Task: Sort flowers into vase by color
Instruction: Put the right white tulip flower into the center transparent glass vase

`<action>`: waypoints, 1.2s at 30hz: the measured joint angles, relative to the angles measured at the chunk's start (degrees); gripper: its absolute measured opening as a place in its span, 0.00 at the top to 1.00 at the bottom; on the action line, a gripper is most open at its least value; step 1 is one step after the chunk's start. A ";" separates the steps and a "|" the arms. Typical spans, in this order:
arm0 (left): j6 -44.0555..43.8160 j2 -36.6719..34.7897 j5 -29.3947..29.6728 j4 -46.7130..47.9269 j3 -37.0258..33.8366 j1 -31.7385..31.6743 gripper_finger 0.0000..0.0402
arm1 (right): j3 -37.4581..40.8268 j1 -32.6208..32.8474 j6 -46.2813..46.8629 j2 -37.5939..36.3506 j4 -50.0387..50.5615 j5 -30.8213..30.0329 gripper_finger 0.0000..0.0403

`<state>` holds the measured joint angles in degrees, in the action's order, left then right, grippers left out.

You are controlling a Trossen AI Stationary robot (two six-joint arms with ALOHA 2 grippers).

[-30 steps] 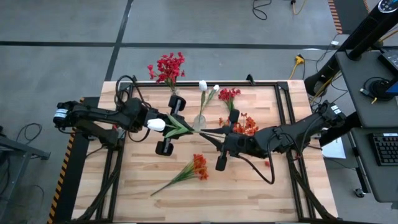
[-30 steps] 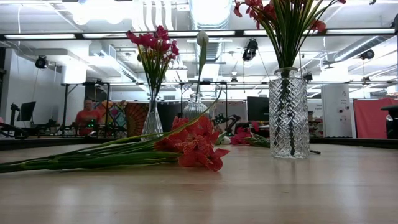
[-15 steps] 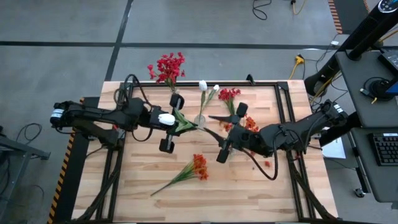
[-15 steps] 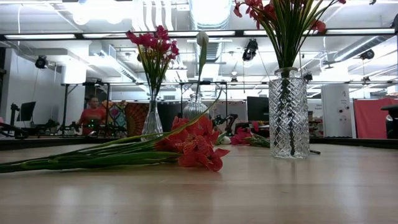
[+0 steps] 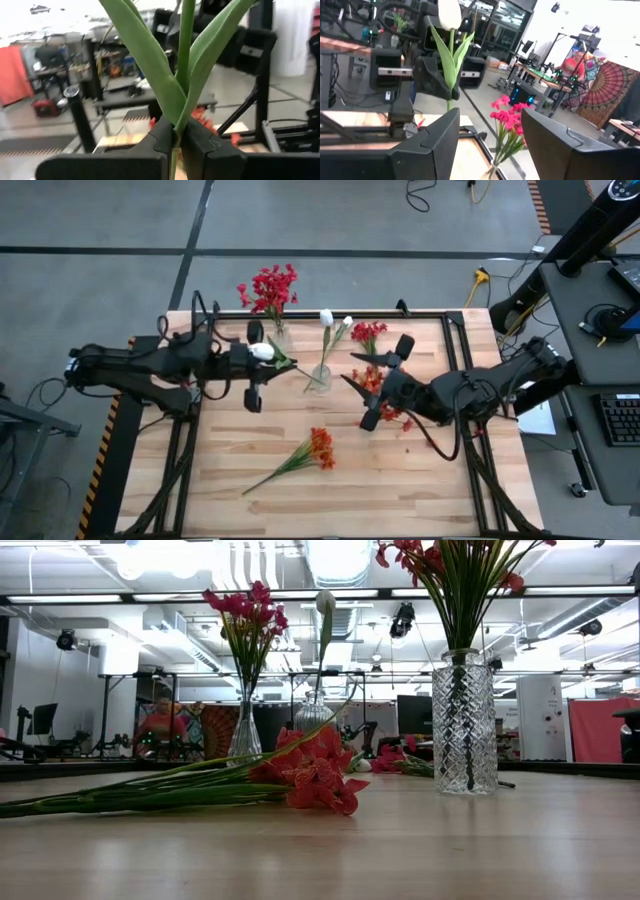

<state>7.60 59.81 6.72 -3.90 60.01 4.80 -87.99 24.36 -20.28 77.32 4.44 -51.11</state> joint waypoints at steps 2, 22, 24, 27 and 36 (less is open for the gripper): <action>-0.58 -0.94 2.19 2.58 0.00 -0.01 0.99 | 0.00 -0.02 1.48 -0.78 1.91 0.01 0.49; -7.65 1.74 7.82 9.88 0.38 -0.42 0.99 | -0.02 -3.51 9.48 -10.36 19.95 0.04 0.49; -7.87 2.97 7.78 9.98 1.68 -0.78 0.99 | -0.02 -4.95 11.15 -10.70 22.15 0.00 0.49; -6.73 4.61 7.80 11.33 3.99 -1.61 0.99 | -0.02 -6.89 13.52 -11.06 25.06 0.00 0.49; -2.04 10.65 7.76 12.11 8.85 -5.48 0.99 | -0.02 -8.28 19.46 -11.30 31.55 0.15 0.49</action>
<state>5.56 70.45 14.48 8.21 68.86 -0.69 -88.01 16.08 -0.82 66.02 35.99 -50.96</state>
